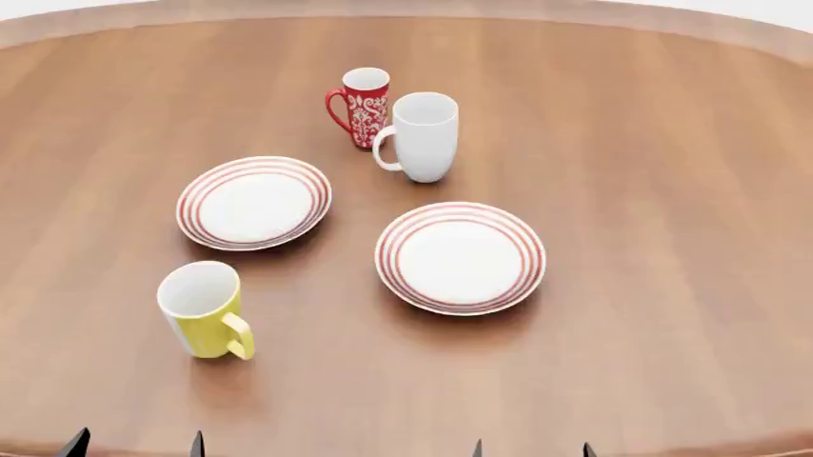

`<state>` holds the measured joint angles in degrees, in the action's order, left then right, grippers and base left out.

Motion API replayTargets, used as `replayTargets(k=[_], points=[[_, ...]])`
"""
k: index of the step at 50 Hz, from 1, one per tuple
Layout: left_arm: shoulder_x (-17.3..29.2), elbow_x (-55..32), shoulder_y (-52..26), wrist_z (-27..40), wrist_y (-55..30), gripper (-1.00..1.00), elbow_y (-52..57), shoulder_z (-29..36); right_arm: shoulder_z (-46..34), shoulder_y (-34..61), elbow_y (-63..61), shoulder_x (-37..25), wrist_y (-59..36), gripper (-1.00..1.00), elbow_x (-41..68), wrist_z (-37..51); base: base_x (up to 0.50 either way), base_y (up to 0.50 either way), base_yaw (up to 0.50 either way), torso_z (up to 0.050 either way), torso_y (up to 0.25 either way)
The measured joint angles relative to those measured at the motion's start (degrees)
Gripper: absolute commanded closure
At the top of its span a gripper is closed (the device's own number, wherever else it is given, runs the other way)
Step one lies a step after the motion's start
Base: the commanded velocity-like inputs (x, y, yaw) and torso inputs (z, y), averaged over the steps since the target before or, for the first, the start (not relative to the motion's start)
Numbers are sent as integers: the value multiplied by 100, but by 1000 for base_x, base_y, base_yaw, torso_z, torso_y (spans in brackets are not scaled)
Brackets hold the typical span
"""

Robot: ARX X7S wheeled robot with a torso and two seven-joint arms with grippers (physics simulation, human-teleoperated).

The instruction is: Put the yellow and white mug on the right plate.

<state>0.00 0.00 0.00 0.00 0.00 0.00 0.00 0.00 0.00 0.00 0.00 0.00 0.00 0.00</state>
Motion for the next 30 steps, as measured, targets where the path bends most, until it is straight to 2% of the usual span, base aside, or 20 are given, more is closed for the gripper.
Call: replayTargets(k=[30], points=[[304,-208,51,359,-113,-100,293,316,-306,-98,-472,-328,-162,-100,274,315,0,0,0,0,0]])
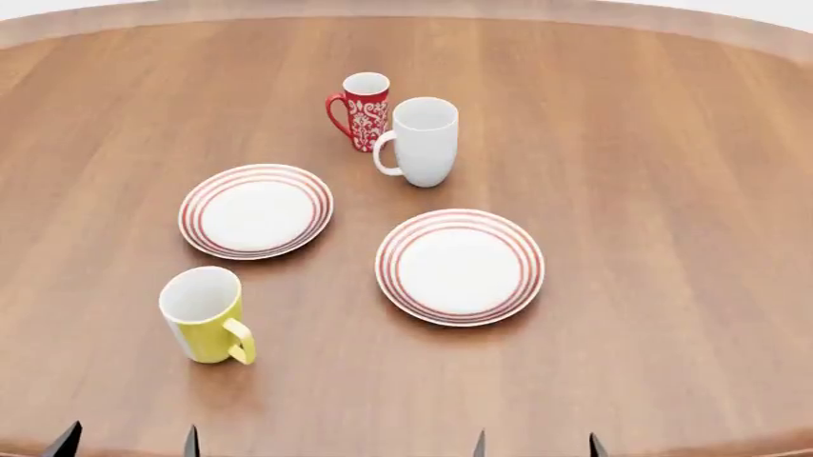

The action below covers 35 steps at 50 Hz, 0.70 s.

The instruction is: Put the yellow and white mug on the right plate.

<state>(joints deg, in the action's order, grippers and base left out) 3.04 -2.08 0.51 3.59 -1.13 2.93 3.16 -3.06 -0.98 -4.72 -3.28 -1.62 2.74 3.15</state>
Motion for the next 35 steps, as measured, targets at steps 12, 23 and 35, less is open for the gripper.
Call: replayTargets(k=[12,23,35], points=[[108,-28,-13,149,40,-100,-14,113,13,-11,-70,-119,69,-100,267,69,0,198,0,0,0],[209,-75,-42,259,79,-100,-107,215,-104,27,91,-193,187,-100,366,123,0,500,0,0,0],[305,-116,-48,357,102,-100,-137,326,-247,34,172,-281,269,-100,405,186,0,500,0,0,0]])
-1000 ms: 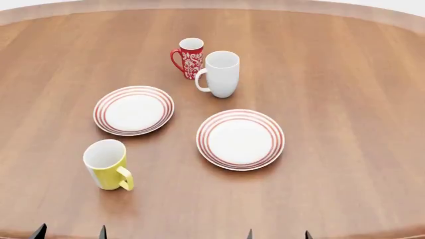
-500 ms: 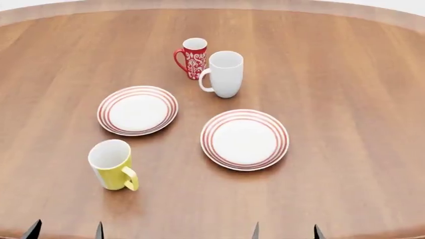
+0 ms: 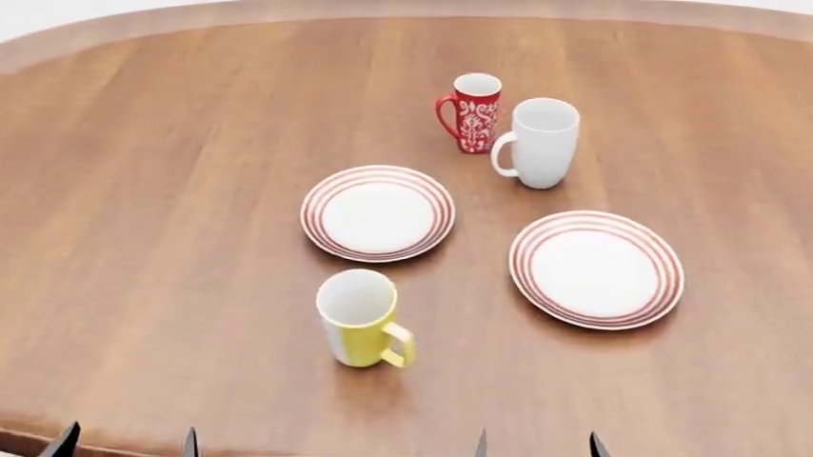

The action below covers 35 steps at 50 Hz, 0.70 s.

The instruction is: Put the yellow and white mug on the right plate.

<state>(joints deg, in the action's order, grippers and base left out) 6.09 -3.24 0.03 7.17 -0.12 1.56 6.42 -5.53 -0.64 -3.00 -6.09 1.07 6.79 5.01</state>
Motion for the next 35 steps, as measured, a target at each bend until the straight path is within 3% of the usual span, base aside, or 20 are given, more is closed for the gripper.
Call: replayTargets(k=[6,24,35], points=[[45,-24,-7,44,14,-100,-14,52,-77,-1,16,-47,39,-100,-4,36,0,500,0,0,0],[161,-66,-27,167,53,-100,-55,204,-317,25,70,-178,99,-100,-203,239,7,2,0,0,0],[214,-111,-35,213,69,-100,-86,283,-337,42,108,-223,90,-100,-43,255,492,0,0,0,0]])
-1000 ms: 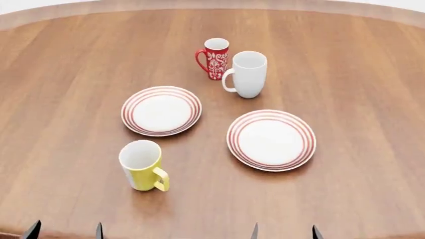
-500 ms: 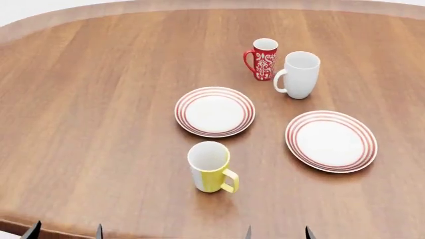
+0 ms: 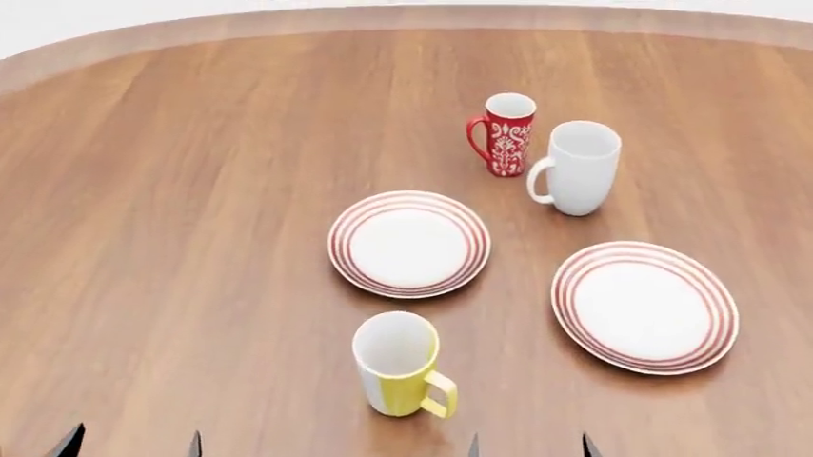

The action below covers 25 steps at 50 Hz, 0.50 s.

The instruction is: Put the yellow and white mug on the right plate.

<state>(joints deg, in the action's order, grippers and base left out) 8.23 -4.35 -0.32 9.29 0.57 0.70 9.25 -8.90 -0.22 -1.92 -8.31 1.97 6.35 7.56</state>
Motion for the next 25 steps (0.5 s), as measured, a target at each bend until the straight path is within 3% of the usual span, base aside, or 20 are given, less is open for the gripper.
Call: replayTargets(k=[25], points=[[111,-93,-17,89,8,-100,-11,143,-125,8,10,-112,46,-100,132,61,500,0,0,0,0]])
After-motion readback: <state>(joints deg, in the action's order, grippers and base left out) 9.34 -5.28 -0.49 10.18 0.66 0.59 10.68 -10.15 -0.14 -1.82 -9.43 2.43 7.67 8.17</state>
